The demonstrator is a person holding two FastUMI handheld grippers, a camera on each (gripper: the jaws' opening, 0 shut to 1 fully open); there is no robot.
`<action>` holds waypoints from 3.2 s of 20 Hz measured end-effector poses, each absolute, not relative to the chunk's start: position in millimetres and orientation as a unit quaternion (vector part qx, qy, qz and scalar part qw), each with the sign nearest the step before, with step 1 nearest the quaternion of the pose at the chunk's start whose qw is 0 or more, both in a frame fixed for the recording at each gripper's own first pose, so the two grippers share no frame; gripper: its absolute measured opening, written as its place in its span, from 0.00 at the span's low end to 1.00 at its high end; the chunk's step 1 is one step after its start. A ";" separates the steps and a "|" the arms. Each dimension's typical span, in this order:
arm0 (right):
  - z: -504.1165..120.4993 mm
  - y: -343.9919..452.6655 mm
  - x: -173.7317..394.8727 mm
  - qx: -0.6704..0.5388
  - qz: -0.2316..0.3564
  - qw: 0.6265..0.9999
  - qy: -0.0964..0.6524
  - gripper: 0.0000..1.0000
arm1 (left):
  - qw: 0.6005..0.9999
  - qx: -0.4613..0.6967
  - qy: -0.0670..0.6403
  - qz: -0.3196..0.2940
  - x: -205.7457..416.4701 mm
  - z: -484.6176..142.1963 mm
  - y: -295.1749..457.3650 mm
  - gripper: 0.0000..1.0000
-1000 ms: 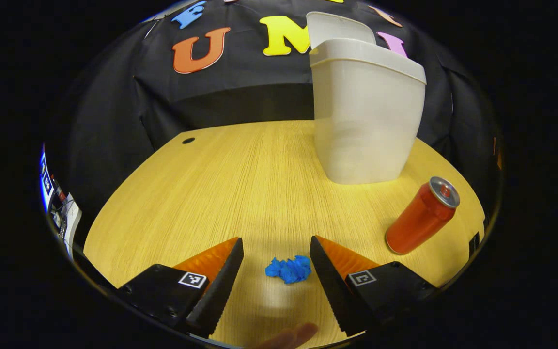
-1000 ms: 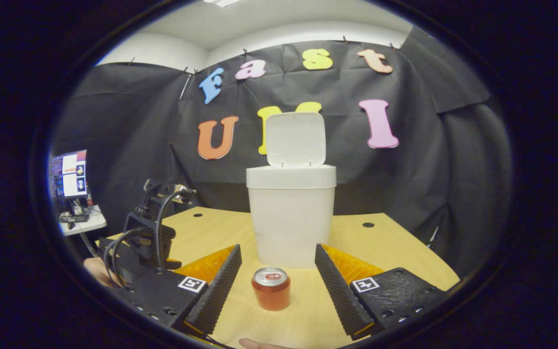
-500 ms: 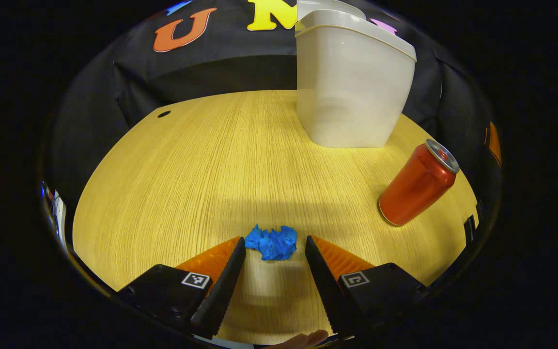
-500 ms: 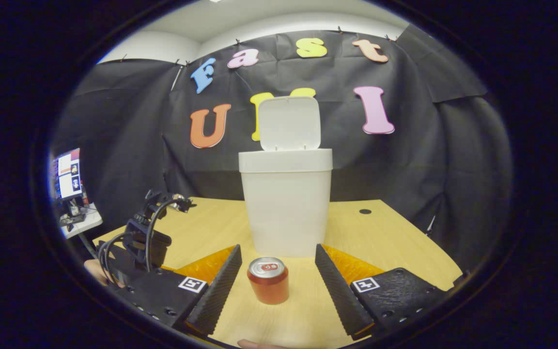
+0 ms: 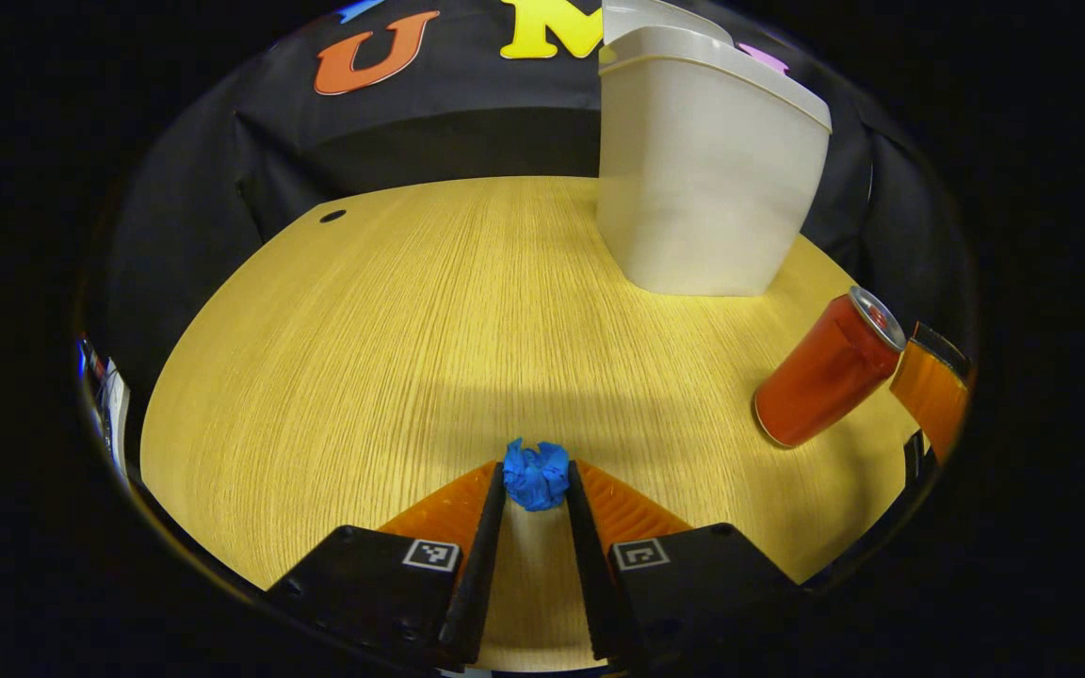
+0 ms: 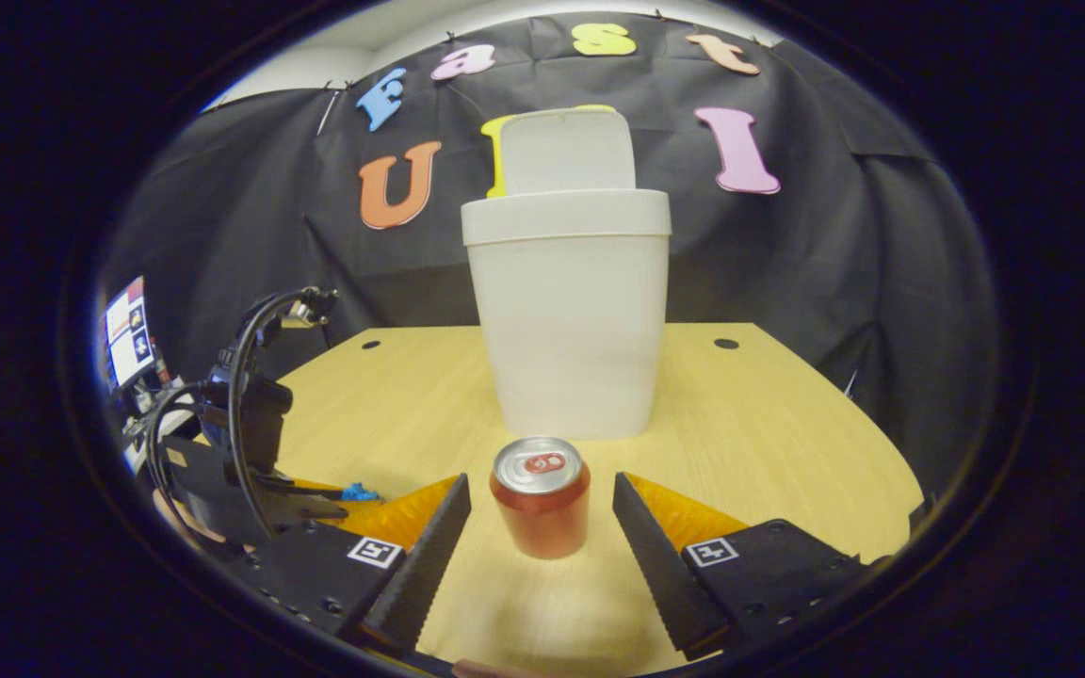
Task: Press the lid of the desktop garbage bin to open it, pick up the crumpled paper on the desktop and throw it into the bin, then pick up the pop can on the desktop and drop it into the bin, and finally close the garbage bin lid.
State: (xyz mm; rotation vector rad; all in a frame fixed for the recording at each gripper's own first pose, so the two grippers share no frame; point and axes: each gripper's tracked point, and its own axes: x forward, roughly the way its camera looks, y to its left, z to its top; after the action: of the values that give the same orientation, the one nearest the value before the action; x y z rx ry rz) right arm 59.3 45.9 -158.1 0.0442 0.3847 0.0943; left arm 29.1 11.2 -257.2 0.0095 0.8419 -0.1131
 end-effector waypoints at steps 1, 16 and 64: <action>-162.2 47.0 60.5 0.016 0.045 0.980 0.195 0.93 | 0.911 0.001 0.409 -0.053 29.7 -256.8 11.8 0.41; -205.9 66.1 80.9 0.020 0.059 0.975 0.214 0.80 | 0.949 -0.021 0.312 -0.033 32.5 -186.9 9.5 0.38; 27.7 -100.4 -19.6 0.088 -0.024 0.993 -0.077 0.63 | 0.993 0.025 -0.017 -0.118 271.7 68.2 -176.0 0.37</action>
State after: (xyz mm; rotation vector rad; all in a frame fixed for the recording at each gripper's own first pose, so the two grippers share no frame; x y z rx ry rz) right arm -19.6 -100.4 27.7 0.1763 -0.1545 -0.0488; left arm 271.7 -176.0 68.2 0.0496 -0.0348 -0.2373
